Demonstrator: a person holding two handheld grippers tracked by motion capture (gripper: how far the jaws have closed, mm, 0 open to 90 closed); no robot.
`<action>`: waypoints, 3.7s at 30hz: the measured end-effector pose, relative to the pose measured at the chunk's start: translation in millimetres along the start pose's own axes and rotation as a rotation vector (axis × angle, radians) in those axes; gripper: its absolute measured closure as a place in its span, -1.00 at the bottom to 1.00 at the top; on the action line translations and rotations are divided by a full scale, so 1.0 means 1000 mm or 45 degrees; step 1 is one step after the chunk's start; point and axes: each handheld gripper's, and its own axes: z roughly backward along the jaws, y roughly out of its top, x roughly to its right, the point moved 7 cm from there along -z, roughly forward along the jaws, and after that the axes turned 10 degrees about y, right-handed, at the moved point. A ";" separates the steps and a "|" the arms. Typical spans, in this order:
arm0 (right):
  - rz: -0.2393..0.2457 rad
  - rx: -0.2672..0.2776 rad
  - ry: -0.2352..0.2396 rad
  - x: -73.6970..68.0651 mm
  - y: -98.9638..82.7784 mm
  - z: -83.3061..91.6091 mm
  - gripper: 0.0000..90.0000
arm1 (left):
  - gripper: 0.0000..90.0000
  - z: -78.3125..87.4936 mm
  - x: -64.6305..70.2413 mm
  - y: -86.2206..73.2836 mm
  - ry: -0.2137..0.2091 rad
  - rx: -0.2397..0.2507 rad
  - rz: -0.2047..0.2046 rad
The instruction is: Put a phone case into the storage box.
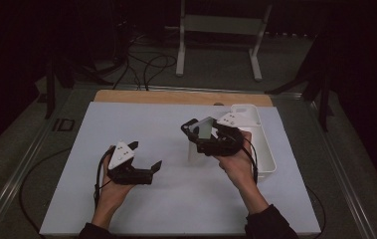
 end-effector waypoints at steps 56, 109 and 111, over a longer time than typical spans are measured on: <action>-0.043 0.049 -0.186 0.068 0.026 0.027 -0.63 | -0.98 0.045 -0.055 -0.054 0.280 0.068 0.009; -0.101 -0.008 -0.519 0.171 0.039 0.035 -0.64 | -0.98 0.047 -0.059 -0.054 0.304 0.098 0.048; -0.101 -0.012 -0.526 0.173 0.038 0.035 -0.64 | -0.98 0.047 -0.059 -0.054 0.304 0.098 0.050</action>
